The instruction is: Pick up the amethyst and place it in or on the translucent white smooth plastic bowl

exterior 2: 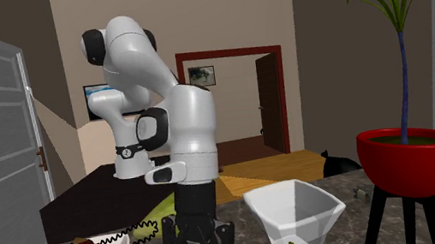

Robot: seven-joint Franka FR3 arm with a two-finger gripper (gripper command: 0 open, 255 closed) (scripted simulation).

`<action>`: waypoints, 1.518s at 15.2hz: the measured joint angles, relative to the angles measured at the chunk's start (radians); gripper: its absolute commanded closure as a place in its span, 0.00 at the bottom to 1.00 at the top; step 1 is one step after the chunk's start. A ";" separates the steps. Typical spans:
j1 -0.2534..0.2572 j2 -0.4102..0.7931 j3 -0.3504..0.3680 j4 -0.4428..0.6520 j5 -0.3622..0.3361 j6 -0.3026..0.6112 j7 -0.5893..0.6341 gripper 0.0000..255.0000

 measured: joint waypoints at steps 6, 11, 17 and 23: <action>-0.012 -0.061 0.016 -0.022 0.015 -0.040 -0.022 1.00; -0.018 -0.116 0.029 -0.039 0.028 -0.076 -0.037 1.00; -0.028 -0.168 0.044 -0.039 0.048 -0.128 -0.062 1.00; -0.035 -0.221 0.058 -0.038 0.067 -0.180 -0.084 1.00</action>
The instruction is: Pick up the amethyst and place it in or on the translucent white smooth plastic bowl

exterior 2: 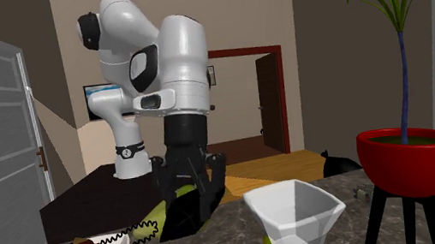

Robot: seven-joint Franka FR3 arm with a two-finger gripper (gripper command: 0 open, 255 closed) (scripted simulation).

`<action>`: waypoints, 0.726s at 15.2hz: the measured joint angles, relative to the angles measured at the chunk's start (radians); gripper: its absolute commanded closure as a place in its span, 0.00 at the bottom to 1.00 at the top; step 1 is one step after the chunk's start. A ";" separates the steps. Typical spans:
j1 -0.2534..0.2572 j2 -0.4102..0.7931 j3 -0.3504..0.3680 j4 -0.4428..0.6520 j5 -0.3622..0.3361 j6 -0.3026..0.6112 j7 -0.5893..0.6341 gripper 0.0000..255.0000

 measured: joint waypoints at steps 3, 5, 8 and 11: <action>-0.005 -0.026 0.006 0.000 0.010 -0.025 -0.013 1.00; 0.015 -0.036 0.010 -0.002 0.007 -0.038 0.010 1.00; 0.065 -0.040 0.020 0.003 -0.002 -0.062 0.068 1.00; 0.116 -0.024 0.027 0.025 -0.013 -0.084 0.128 1.00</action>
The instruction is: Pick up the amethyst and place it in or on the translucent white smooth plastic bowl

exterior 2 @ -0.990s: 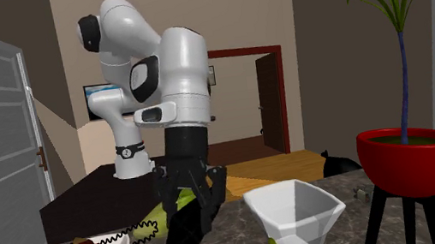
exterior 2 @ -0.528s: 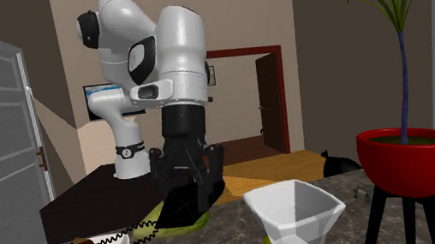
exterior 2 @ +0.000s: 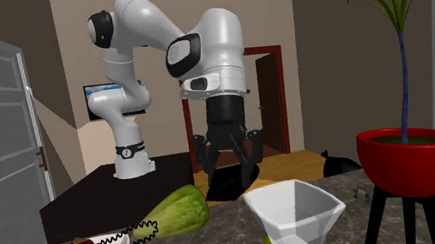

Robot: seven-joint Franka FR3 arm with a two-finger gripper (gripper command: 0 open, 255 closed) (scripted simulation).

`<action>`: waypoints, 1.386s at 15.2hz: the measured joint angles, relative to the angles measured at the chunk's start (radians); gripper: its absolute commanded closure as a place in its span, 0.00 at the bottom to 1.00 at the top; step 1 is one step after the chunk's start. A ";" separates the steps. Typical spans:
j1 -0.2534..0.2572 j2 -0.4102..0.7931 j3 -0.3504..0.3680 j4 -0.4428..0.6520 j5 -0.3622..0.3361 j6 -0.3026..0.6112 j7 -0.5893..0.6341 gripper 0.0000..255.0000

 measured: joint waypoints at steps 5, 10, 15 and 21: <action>0.089 0.032 0.014 0.059 -0.013 -0.054 0.094 1.00; 0.178 0.078 0.029 0.142 -0.022 -0.117 0.180 1.00; 0.207 0.125 0.028 0.183 -0.031 -0.120 0.210 1.00; 0.213 0.172 0.017 0.181 -0.047 -0.074 0.231 1.00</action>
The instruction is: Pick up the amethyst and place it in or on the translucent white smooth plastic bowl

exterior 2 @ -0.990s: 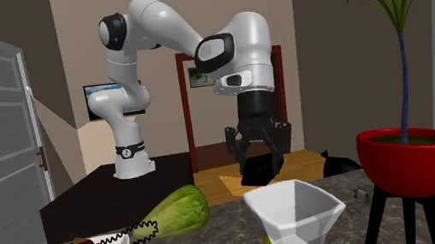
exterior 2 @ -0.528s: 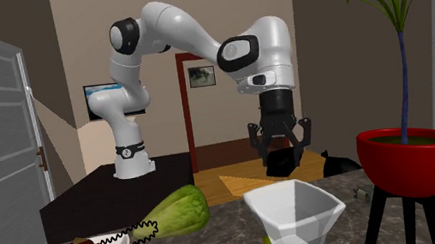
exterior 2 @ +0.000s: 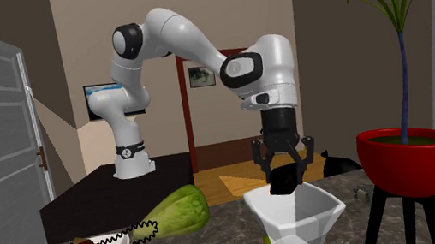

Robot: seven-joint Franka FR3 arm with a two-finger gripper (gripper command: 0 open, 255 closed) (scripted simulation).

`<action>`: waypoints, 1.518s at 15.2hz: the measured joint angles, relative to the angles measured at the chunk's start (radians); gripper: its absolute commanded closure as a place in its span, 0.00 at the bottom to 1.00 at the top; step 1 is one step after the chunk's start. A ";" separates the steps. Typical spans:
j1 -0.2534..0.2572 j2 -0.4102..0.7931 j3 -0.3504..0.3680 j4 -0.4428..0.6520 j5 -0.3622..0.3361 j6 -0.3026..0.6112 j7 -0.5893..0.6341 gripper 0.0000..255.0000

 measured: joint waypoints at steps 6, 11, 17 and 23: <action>0.005 0.037 -0.009 -0.002 -0.013 0.038 0.017 1.00; 0.005 0.039 -0.010 -0.002 -0.013 0.040 0.017 0.00; 0.005 0.038 -0.010 -0.002 -0.013 0.040 0.018 0.00; 0.009 -0.043 0.009 -0.021 0.007 -0.025 0.008 0.00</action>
